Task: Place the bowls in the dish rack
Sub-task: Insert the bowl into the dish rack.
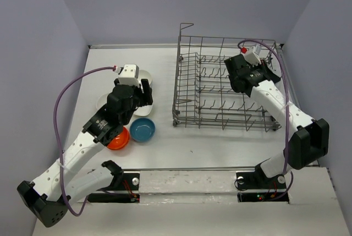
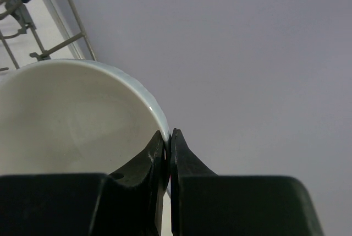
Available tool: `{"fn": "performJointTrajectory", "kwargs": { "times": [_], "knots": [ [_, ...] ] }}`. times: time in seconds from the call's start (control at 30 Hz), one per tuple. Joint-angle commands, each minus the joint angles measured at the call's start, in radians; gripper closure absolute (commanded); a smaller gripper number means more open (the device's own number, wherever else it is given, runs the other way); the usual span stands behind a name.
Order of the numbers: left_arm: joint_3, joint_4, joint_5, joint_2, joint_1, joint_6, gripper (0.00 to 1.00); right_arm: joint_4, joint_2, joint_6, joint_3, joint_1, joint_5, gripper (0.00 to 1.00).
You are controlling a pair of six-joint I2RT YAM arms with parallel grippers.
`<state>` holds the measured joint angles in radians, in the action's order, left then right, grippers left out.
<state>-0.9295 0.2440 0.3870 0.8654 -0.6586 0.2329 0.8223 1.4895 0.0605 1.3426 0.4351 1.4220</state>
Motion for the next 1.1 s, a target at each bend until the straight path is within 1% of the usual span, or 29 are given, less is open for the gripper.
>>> {"fn": "performJointTrajectory", "kwargs": {
  "times": [0.0, 0.13, 0.3, 0.4, 0.7, 0.77, 0.83, 1.07],
  "knots": [
    [0.009, -0.06, -0.011, -0.014, 0.008, -0.007, 0.26, -0.061, -0.038, 0.045, 0.026, -0.03, 0.147, 0.99],
    [0.011, -0.063, -0.019, -0.003, 0.007, -0.004, 0.26, -0.064, -0.017, 0.055, 0.053, -0.061, 0.126, 0.99],
    [0.012, -0.069, -0.022, 0.01, 0.007, -0.001, 0.27, -0.081, -0.005, 0.056, 0.036, -0.108, 0.103, 0.99],
    [0.015, -0.075, -0.033, 0.018, 0.007, 0.003, 0.27, -0.12, -0.018, 0.082, 0.015, -0.13, 0.083, 0.99],
    [0.027, -0.091, -0.06, 0.024, 0.002, 0.016, 0.27, -0.273, -0.058, 0.136, -0.091, -0.139, 0.048, 0.99],
    [0.029, -0.094, -0.066, 0.024, 0.002, 0.017, 0.27, -0.357, -0.075, 0.188, -0.128, -0.148, 0.041, 0.99],
    [0.031, -0.094, -0.071, 0.024, -0.001, 0.02, 0.27, -0.402, -0.089, 0.212, -0.176, -0.148, 0.037, 0.99],
    [0.031, -0.095, -0.074, 0.029, -0.012, 0.02, 0.27, -0.453, -0.115, 0.217, -0.267, -0.157, 0.045, 0.99]
  ]
}}
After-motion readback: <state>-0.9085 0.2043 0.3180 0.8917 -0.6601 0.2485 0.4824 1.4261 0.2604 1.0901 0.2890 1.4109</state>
